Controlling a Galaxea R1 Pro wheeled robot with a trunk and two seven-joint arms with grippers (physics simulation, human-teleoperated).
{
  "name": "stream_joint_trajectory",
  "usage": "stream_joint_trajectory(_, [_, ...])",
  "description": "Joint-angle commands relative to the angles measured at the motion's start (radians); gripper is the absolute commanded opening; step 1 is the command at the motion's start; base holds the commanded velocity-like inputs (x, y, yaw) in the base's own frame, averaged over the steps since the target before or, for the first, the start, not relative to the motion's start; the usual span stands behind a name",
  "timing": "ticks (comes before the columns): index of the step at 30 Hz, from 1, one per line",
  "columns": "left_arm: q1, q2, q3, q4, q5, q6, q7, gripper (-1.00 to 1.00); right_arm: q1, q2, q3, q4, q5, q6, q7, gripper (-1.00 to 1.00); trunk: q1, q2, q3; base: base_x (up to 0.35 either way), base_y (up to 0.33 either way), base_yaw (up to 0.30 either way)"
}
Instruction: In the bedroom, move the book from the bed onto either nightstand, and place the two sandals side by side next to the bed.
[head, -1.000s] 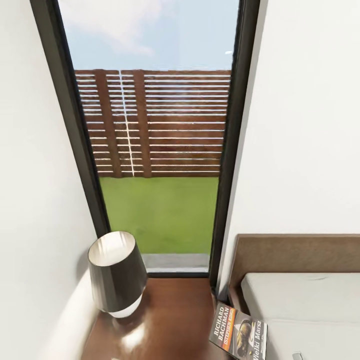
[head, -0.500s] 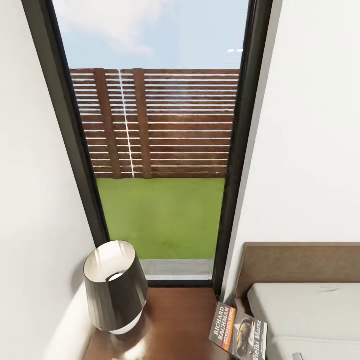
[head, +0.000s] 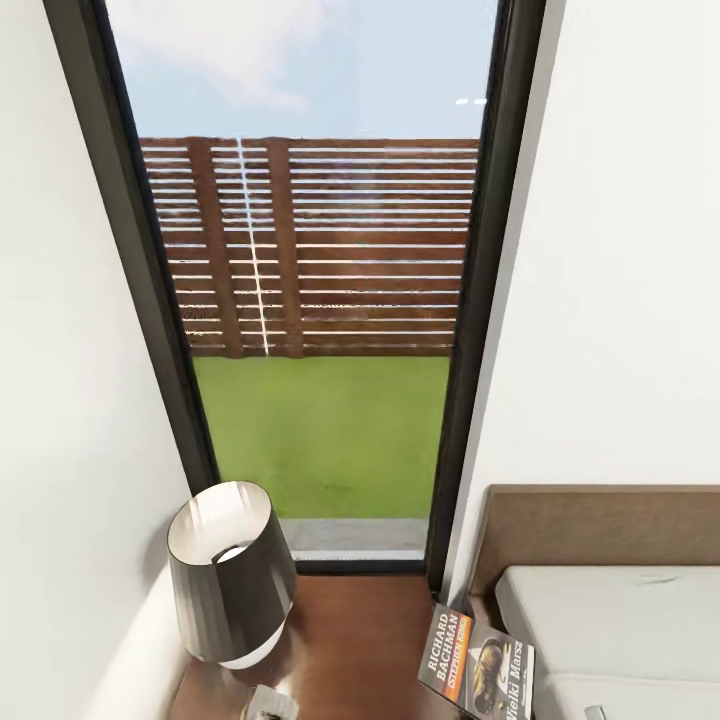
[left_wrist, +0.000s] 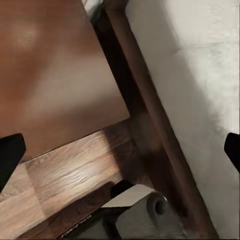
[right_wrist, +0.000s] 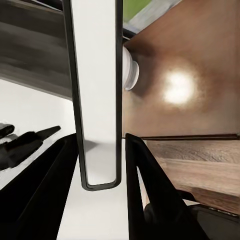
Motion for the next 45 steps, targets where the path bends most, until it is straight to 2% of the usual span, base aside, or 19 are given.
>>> stream_joint_trajectory(1, [-0.001,0.001,-0.008,-0.013,0.012,0.022,-0.052,1.0,-0.002,0.0,0.005,0.003,-0.01,0.01,0.004,-1.0,0.001,-0.002,-0.002,0.0,0.0,0.0])
stream_joint_trajectory(2, [-0.004,0.002,-0.008,-0.041,0.025,0.079,-0.135,1.0,-0.002,0.0,0.005,0.003,-0.01,0.01,0.004,-1.0,0.001,-0.002,-0.002,0.0,0.0,0.0])
stream_joint_trajectory(5, [-0.009,0.012,-0.008,-0.134,0.051,0.201,-0.254,1.0,-0.002,0.0,0.006,0.003,-0.01,0.01,0.004,-1.0,0.001,-0.002,-0.002,0.0,0.0,0.0])
stream_joint_trajectory(9, [-0.012,0.016,-0.007,-0.288,0.072,0.351,-0.306,1.0,-0.002,0.0,0.007,0.003,-0.01,0.01,0.004,-1.0,0.001,-0.002,-0.002,0.0,0.0,0.0])
stream_joint_trajectory(14, [-0.012,0.014,-0.013,-0.375,0.115,0.475,-0.354,1.0,-0.002,0.0,0.006,0.003,-0.01,0.01,0.003,-1.0,0.001,-0.002,-0.002,0.0,0.0,0.0])
stream_joint_trajectory(15, [-0.011,0.016,-0.013,-0.378,0.118,0.481,-0.369,1.0,-0.002,0.0,0.006,0.003,-0.01,0.01,0.003,-1.0,0.001,-0.002,-0.002,0.0,0.0,0.0])
stream_joint_trajectory(18, [-0.004,0.035,-0.015,-0.384,0.123,0.492,-0.482,1.0,-0.002,0.0,0.007,0.003,-0.01,0.01,0.003,-1.0,0.001,-0.002,-0.002,0.0,0.0,0.0])
stream_joint_trajectory(19, [-0.002,0.049,-0.015,-0.383,0.124,0.488,-0.527,1.0,-0.002,0.0,0.007,0.003,-0.01,0.01,0.003,-1.0,0.001,-0.002,-0.002,0.0,0.0,0.0])
stream_joint_trajectory(23, [0.0,0.088,-0.015,-0.364,0.128,0.473,-0.618,1.0,-0.002,0.0,0.008,0.003,-0.01,0.01,0.003,-1.0,0.001,-0.002,-0.002,0.0,0.0,0.0])
stream_joint_trajectory(28, [0.001,0.103,-0.017,-0.318,0.126,0.457,-0.74,1.0,-0.002,0.001,0.008,0.003,-0.01,0.01,0.001,-1.0,0.001,-0.002,-0.002,0.0,0.0,0.0])
stream_joint_trajectory(30, [0.001,0.103,-0.017,-0.306,0.126,0.439,-0.786,1.0,-0.002,0.028,0.009,0.001,-0.01,0.011,-0.036,-1.0,0.001,-0.002,-0.002,0.0,0.0,0.0])
stream_joint_trajectory(31, [0.001,0.1,-0.017,-0.305,0.126,0.437,-0.794,1.0,-0.002,0.051,0.009,-0.001,-0.01,0.011,-0.067,-1.0,0.001,-0.002,-0.002,0.0,0.0,0.0])
stream_joint_trajectory(33, [0.001,0.077,-0.017,-0.305,0.125,0.435,-0.802,1.0,-0.002,0.141,0.009,-0.011,-0.008,0.019,-0.18,-1.0,0.001,-0.002,-0.002,0.0,0.0,0.0])
stream_joint_trajectory(34, [0.001,0.052,-0.015,-0.307,0.124,0.437,-0.805,1.0,-0.004,0.212,0.008,-0.016,-0.009,0.024,-0.287,-1.0,0.001,-0.002,-0.002,0.0,0.0,0.0])
stream_joint_trajectory(35, [0.001,0.045,-0.015,-0.311,0.124,0.439,-0.806,1.0,-0.004,0.237,0.008,-0.024,-0.01,0.026,-0.339,-1.0,0.001,-0.002,-0.002,0.0,0.0,0.0])
stream_joint_trajectory(37, [0.0,0.037,-0.014,-0.32,0.124,0.441,-0.807,1.0,-0.005,0.263,0.007,-0.052,-0.011,0.029,-0.4,-1.0,0.001,-0.002,-0.002,0.0,0.0,0.0])
stream_joint_trajectory(40, [-0.003,0.033,-0.012,-0.35,0.126,0.452,-0.809,1.0,-0.007,0.315,0.007,-0.154,-0.012,0.036,-0.465,-1.0,0.001,-0.002,-0.002,0.0,0.0,0.0])
stream_joint_trajectory(43, [-0.004,0.033,-0.011,-0.375,0.127,0.478,-0.809,1.0,-0.008,0.335,0.007,-0.229,-0.012,0.071,-0.481,-1.0,0.001,-0.002,-0.002,0.0,0.0,0.0])
stream_joint_trajectory(45, [-0.005,0.034,-0.01,-0.401,0.128,0.502,-0.81,1.0,-0.009,0.345,0.007,-0.302,-0.013,0.141,-0.488,-1.0,0.001,-0.002,-0.002,0.0,0.0,0.0])
